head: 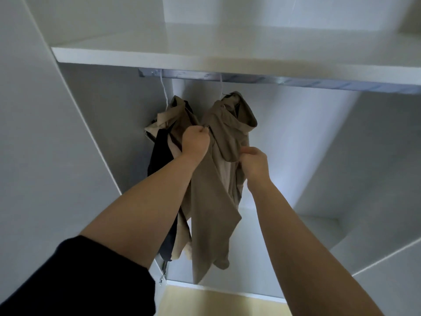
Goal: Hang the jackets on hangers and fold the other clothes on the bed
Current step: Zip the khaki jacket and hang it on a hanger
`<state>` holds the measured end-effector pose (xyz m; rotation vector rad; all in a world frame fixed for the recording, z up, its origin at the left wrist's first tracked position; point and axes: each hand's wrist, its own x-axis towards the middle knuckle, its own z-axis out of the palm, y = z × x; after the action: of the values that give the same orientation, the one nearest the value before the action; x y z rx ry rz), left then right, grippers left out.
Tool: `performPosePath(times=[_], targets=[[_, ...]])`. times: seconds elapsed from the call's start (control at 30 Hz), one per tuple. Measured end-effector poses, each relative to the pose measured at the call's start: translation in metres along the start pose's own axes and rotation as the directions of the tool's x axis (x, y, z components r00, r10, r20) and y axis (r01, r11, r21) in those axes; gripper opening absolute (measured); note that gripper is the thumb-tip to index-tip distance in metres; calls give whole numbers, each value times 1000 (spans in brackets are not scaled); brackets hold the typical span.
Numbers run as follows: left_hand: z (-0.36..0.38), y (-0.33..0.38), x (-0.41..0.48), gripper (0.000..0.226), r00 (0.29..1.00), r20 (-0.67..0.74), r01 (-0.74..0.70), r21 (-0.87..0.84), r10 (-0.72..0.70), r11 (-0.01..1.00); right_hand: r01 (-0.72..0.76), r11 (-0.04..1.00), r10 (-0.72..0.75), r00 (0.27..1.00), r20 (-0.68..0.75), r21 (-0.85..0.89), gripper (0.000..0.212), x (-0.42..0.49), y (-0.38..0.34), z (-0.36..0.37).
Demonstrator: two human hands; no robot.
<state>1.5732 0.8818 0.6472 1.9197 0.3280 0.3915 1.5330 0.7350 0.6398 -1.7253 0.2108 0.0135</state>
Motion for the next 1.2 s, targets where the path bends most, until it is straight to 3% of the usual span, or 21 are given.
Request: performPosePath(times=[0.2,0.33,0.47,0.57,0.63,0.7,0.77,0.83,0.87,0.97,1.2], targets=[[29,-29,0,46,995,-56,85,43,-83,995,52,999,-52,996,-70,4,18,17,4,-9],[36,-43,1,40,990,-106,98,30,-95,995,36,998,-41,994,-103,-49,31,24,11,-19],[33,-49,0,37,998,-48,37,157,-30,987,23,995,-33,993,-114,-92,40,26,15,-26],[25,-50,-9,19,1000,4,-28,312,28,950,47,992,-60,992,-115,-117,41,20,19,-26],[22,-44,-19,34,994,24,-112,359,110,927,92,984,-110,987,-116,-153,40,13,24,-25],[20,-35,-35,54,958,66,-278,458,279,844,173,953,-206,972,-116,-247,41,2,30,-26],[18,-27,-58,63,896,142,-403,654,420,640,251,885,-319,940,-120,-392,46,-10,35,-31],[17,-19,-82,68,867,204,-422,786,455,452,302,777,-428,897,-112,-552,52,-25,40,-42],[15,-14,-93,69,859,224,-429,807,461,406,326,711,-476,875,-87,-623,54,-32,42,-48],[13,-3,-127,71,807,268,-493,796,526,351,343,589,-533,846,-32,-731,58,-61,47,-69],[19,20,-217,72,697,278,-613,710,661,348,177,611,-548,798,-251,-772,58,-156,54,-123]])
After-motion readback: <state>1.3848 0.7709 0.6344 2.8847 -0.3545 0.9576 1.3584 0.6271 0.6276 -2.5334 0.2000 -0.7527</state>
